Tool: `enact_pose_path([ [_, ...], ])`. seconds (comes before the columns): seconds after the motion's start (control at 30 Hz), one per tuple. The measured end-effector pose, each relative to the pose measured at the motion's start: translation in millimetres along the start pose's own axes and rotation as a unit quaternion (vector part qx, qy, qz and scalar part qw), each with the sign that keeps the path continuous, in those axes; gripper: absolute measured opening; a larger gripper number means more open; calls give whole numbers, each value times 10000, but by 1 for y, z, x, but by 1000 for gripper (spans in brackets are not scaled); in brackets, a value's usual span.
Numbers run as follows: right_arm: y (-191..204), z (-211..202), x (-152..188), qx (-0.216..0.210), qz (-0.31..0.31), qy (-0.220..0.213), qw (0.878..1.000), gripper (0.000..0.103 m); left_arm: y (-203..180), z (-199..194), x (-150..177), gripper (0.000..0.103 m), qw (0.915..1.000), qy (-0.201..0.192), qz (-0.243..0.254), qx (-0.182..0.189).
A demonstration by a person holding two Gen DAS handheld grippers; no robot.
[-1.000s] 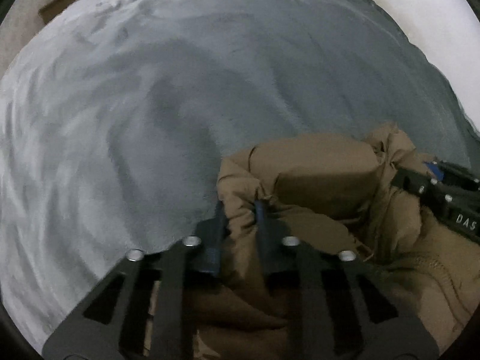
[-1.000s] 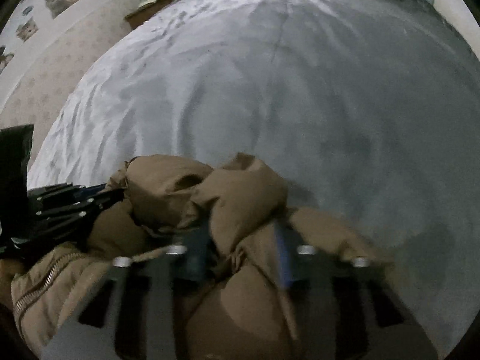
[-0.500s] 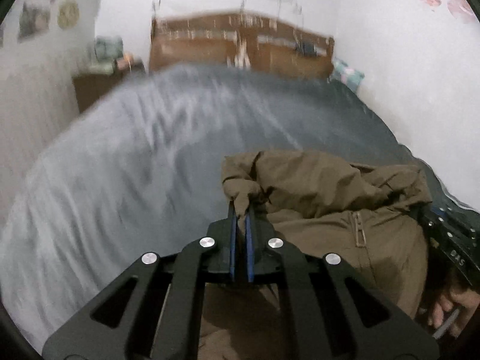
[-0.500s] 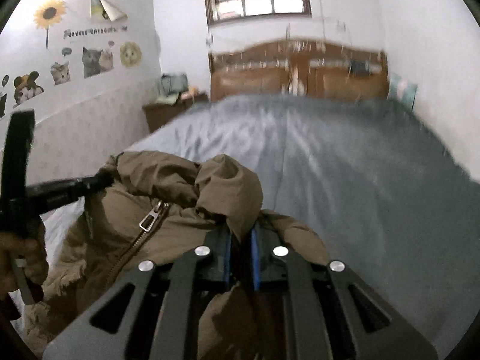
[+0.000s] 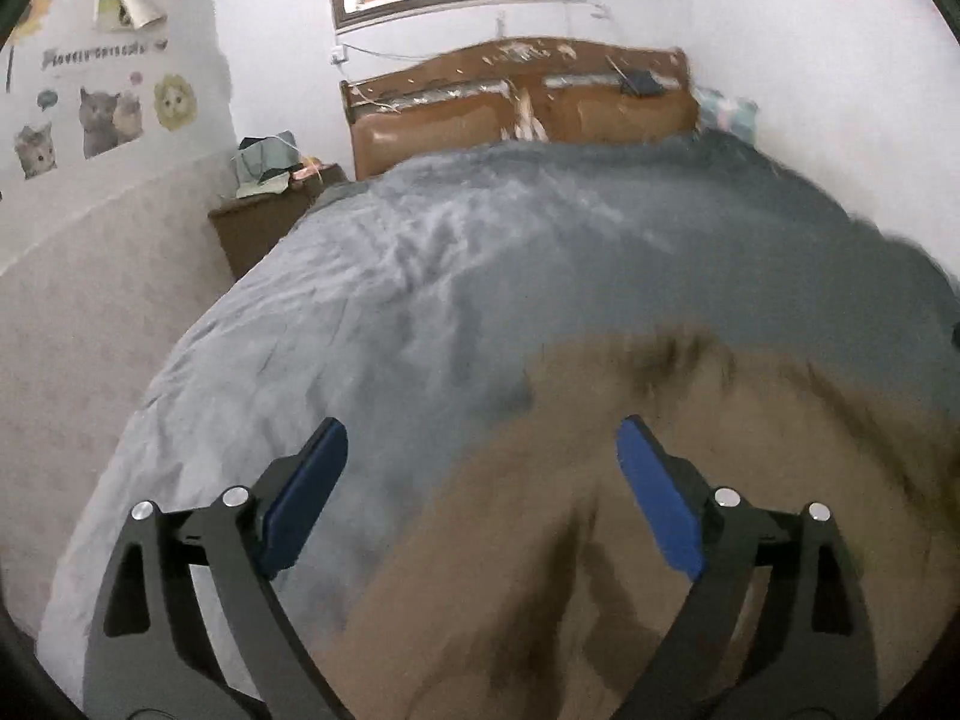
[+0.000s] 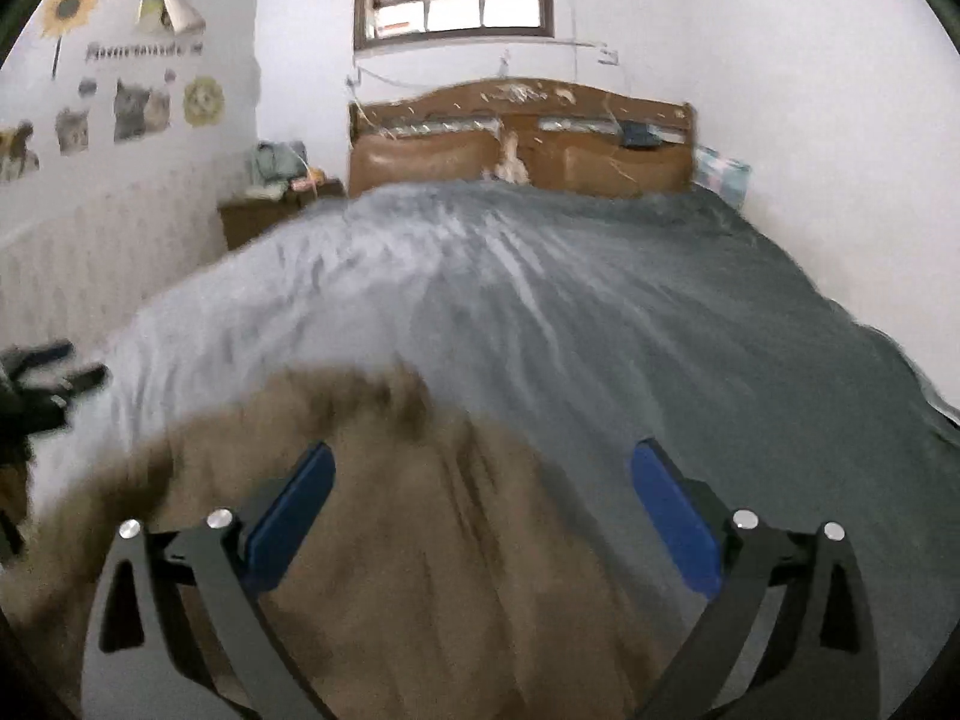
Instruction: Fold large clothes
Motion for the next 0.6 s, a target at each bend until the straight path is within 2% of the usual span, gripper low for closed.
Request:
enact_pose_path([
  [0.07, -9, -41, 33, -13, 14, 177, 9998, 99, 13, -53, 34, 93, 9999, 101, 32, 39],
  [0.1, -14, -80, 59, -60, 64, 267, 9996, 99, 22, -89, 54, 94, 10000, 70, 8, -41],
  [0.17, -15, -132, 93, -115, 141, 249, 9995, 99, 26, -150, 83, 97, 9999, -146, -32, 4],
  [0.23, -11, -177, 120, -127, 221, 248, 9994, 99, 26, -209, 111, 99, 9993, -287, 66, -221],
  [0.27, -6, -199, 134, -140, 333, 237, 9991, 99, 19, -237, 126, 99, 9993, -305, 74, -187],
  [0.33, 9, -227, 156, -278, 328, 223, 9988, 99, 6, -272, 144, 100, 9985, -411, -215, -294],
  [0.37, 19, -241, 167, -260, 160, 154, 9994, 99, 1, -288, 156, 100, 9977, -415, -497, -189],
  [0.4, 26, -246, 177, -254, 26, 124, 9996, 99, -6, -298, 168, 100, 9973, -402, -607, -75],
  [0.47, 35, -250, 203, -26, -336, 290, 9990, 99, -18, -302, 199, 100, 9984, -204, -527, 51],
  [0.5, 36, -249, 212, -9, -364, 349, 9987, 99, -30, -296, 219, 100, 9988, 88, -407, 270],
  [0.6, 37, -236, 237, -185, -190, 661, 9975, 99, -50, -291, 246, 100, 9988, 195, 3, 454],
])
Point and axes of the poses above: each gripper's, at about its wrist camera, not at the fingertips, and z roughly the way its jaws point, y to its left, x to its underside, the point moved 7 cm from there along z, roughly the way its jaws point, and after that the axes turned 11 degrees about -y, right-handed, at the moved point
